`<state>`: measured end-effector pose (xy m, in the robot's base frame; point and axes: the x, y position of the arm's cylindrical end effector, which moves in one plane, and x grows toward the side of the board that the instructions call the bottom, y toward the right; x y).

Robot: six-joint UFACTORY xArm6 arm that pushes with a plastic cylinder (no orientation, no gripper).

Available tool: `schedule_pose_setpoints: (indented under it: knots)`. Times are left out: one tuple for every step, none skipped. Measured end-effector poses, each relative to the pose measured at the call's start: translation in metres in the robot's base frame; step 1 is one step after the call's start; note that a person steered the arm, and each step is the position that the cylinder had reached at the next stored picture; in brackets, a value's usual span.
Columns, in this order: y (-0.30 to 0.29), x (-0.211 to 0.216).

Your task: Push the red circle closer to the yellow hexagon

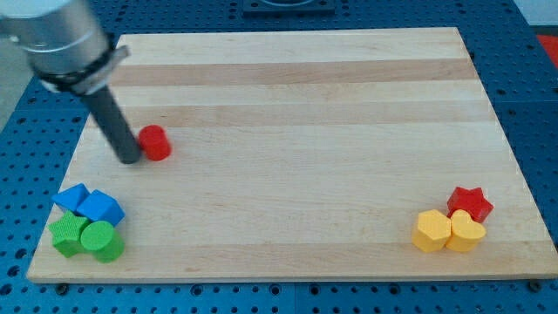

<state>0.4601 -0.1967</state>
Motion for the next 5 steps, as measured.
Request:
schedule_pose_setpoints:
  knots:
    - [0.047,0.000]
    - [0.012,0.000]
    - [-0.027,-0.015]
    - [-0.004,-0.045]
    - [0.054,-0.043]
